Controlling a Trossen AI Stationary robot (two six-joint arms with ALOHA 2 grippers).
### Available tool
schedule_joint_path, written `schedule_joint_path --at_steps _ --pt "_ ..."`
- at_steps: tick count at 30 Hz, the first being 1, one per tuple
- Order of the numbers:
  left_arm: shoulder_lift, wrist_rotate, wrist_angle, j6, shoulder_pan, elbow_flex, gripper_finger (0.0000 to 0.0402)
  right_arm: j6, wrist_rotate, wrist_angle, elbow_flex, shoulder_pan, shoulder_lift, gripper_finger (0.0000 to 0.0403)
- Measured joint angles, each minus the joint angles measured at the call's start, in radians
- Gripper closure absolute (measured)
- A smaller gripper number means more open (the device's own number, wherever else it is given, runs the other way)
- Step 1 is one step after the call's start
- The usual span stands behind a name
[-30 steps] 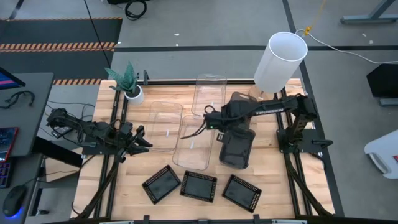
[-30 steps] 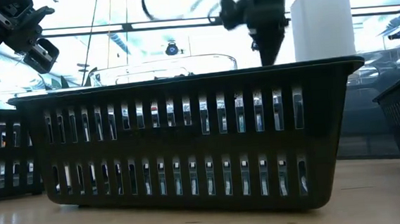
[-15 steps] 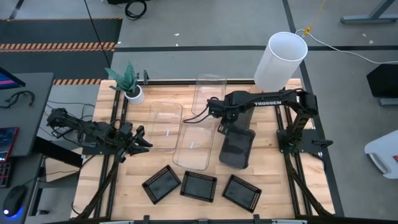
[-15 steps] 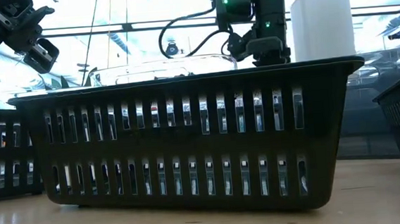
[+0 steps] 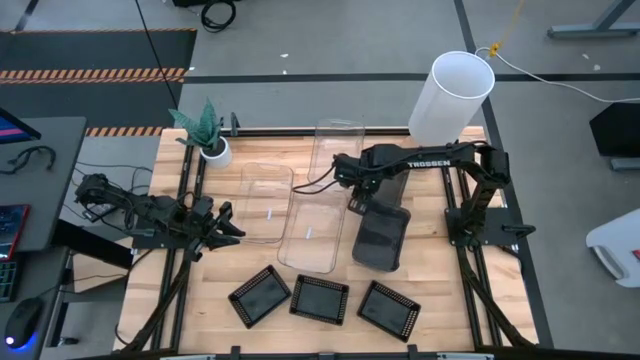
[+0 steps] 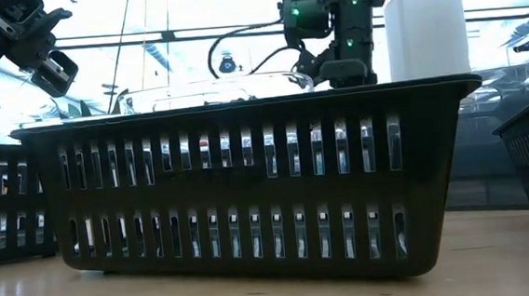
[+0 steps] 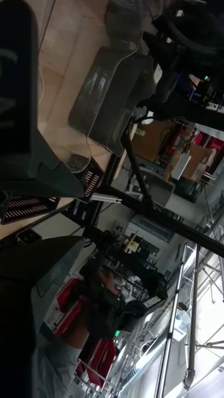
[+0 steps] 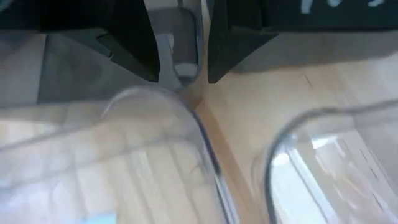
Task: Stack baskets by color
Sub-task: Stack the top transparent bin on top of the bottom transparent bin
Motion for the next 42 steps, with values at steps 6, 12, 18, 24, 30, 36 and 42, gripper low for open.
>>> schedule_joint_path --at_steps 6,12,18,24,30,36,42 --pt "0.000 0.000 0.000 0.000 0.000 0.000 0.0285 0.001 -0.018 0.060 -0.086 -0.016 0.001 0.0263" --pt "0.000 0.000 0.000 0.000 0.000 0.000 0.0285 -0.001 0.002 0.121 -0.137 -0.035 0.001 0.0271" --pt "0.000 0.000 0.000 0.000 0.000 0.000 0.0285 -0.006 0.001 0.117 -0.137 -0.039 0.001 0.0327" --pt "0.000 0.000 0.000 0.000 0.000 0.000 0.0285 -0.007 -0.027 0.113 -0.137 -0.037 0.001 0.0393" --pt "0.000 0.000 0.000 0.000 0.000 0.000 0.0285 -0.005 -0.002 0.024 -0.096 -0.019 0.001 0.0393" --pt "0.000 0.000 0.000 0.000 0.000 0.000 0.0285 -0.025 0.102 -0.112 0.055 0.041 0.001 0.0394" --pt "0.000 0.000 0.000 0.000 0.000 0.000 0.0285 0.001 0.129 -0.241 0.235 0.122 0.001 0.0395"
